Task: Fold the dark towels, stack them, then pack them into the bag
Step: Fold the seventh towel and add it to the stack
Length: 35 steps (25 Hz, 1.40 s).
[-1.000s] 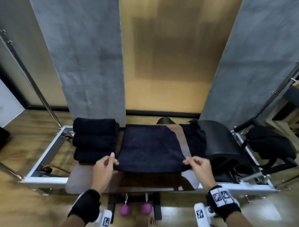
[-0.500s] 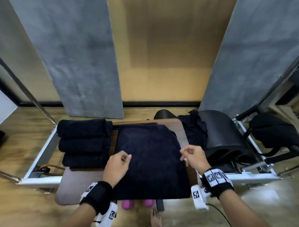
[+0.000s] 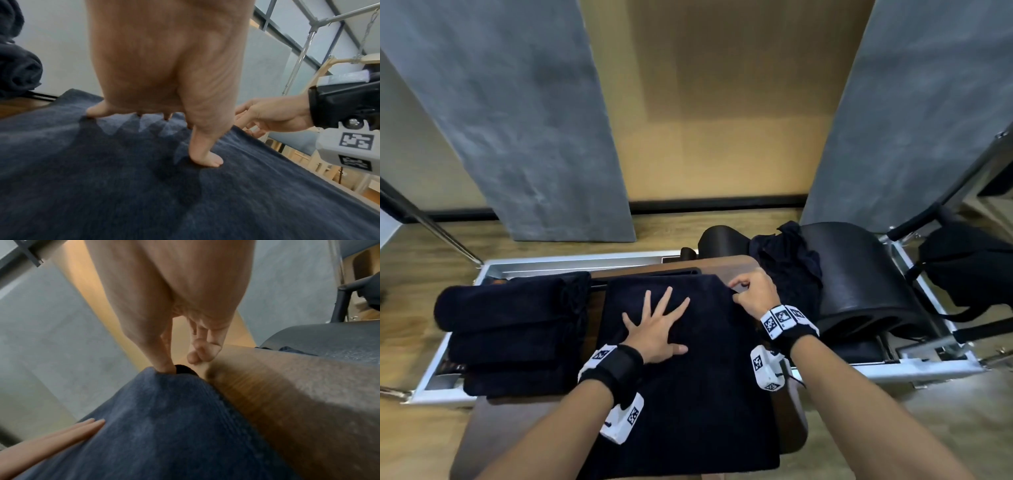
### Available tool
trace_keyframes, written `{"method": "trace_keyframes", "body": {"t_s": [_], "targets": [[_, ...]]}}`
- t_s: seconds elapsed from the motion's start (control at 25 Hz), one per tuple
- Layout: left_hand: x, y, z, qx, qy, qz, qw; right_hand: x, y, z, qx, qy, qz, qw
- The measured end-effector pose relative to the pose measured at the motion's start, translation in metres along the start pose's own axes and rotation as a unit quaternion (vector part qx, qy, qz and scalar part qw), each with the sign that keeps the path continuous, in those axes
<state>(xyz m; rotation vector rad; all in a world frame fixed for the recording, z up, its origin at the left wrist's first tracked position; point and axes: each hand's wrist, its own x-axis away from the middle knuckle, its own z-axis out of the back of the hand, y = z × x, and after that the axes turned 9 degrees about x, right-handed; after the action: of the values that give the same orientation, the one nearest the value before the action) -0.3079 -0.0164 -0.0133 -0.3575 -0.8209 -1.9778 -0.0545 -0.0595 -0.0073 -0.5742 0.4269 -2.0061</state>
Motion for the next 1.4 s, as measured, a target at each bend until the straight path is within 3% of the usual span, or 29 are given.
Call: {"method": "trace_keyframes", "body": {"t_s": [0.12, 0.28, 0.36, 0.48, 0.52, 0.72, 0.92, 1.16, 1.4], "targets": [[-0.004, 0.002, 0.005, 0.002, -0.032, 0.026, 0.999, -0.013, 0.015, -0.002, -0.058, 0.039, -0.017, 0.997], [-0.005, 0.004, 0.005, -0.005, -0.035, 0.033, 0.999, -0.024, 0.03, -0.001, -0.148, 0.161, -0.13, 0.967], [-0.005, 0.004, 0.005, -0.002, -0.035, 0.033, 0.999, -0.026, 0.026, -0.003, -0.163, 0.117, -0.123, 0.972], [-0.006, 0.003, 0.005, -0.001, -0.035, 0.034, 0.999, -0.028, 0.016, -0.008, -0.167, -0.018, -0.113, 0.979], [-0.007, 0.002, 0.004, -0.002, -0.036, 0.035, 0.999, -0.03, 0.014, -0.008, -0.183, -0.028, -0.125, 0.975], [-0.01, -0.001, 0.001, 0.001, -0.032, 0.031, 0.999, -0.037, 0.021, 0.001, -0.286, 0.131, -0.233, 0.92], [-0.001, -0.004, -0.005, 0.021, -0.002, 0.014, 1.0, -0.01, 0.024, 0.001, -0.297, 0.072, -0.164, 0.938], [0.052, -0.019, -0.04, -0.007, 0.113, -0.043, 0.993, 0.071, 0.02, -0.009, -0.302, -0.03, -0.03, 0.952], [0.132, -0.06, -0.101, 0.001, 0.164, -0.076, 0.983, 0.176, 0.029, -0.035, -0.195, 0.017, 0.044, 0.98]]}}
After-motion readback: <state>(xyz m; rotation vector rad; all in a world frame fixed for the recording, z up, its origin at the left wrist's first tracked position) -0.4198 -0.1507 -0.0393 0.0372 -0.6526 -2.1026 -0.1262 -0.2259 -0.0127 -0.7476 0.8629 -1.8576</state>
